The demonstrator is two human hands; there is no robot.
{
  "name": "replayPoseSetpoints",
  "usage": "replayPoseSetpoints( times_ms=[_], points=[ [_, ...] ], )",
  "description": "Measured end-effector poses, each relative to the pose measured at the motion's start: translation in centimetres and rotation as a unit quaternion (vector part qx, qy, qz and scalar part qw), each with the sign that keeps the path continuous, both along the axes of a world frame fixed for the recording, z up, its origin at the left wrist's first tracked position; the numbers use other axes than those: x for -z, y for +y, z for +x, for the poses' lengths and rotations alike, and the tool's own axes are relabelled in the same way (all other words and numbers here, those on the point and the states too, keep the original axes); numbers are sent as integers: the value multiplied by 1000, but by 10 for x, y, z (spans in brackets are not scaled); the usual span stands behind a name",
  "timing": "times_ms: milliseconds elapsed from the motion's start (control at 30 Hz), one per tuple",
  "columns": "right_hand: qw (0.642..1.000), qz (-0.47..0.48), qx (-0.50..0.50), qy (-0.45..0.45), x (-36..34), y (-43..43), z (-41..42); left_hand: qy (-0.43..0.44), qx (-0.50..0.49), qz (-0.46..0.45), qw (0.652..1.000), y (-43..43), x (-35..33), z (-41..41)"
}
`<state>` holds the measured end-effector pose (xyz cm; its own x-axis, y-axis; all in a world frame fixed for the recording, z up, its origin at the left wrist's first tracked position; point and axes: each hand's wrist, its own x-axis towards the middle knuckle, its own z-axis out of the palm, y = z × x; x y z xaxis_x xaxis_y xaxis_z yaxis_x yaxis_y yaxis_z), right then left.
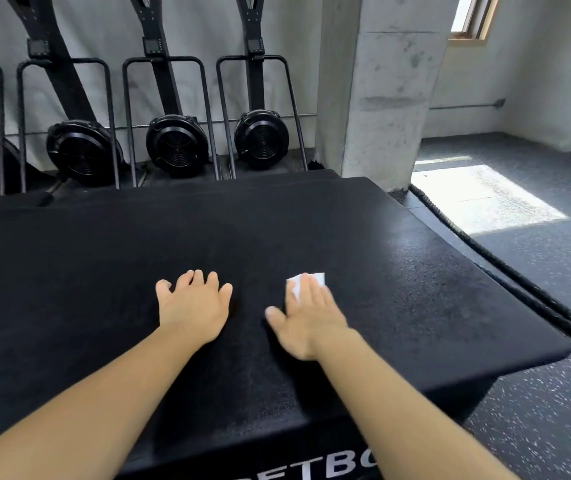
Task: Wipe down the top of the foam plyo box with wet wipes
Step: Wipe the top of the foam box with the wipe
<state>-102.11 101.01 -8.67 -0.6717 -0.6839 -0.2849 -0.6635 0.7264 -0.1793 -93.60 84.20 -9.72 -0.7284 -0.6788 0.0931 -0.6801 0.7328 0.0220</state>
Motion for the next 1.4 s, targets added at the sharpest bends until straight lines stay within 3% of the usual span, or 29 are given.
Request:
replayPoseSetpoints(
  times_ms=[167,333,633,867,1067,1233,1400],
  points=[
    [994,2,-109,-4,1,-21,47,-17,24,-24,999,6,-2,14],
    [988,-52,-148,10,-1,4,28,-35,21,-32,999,7,5,18],
    [998,-19,31,59,3,93,-75,-85,19,-68,994,15,4,15],
    [995,16,92,25,-1,75,-60,-90,15,-84,992,17,5,13],
    [999,-14,28,13,4,37,14,-86,15,-89,992,18,6,12],
    [995,-22,-92,-4,5,3,75,-76,12,-93,993,20,3,14],
    [986,-38,-158,27,4,19,63,-66,11,-87,994,20,4,16]
  ],
)
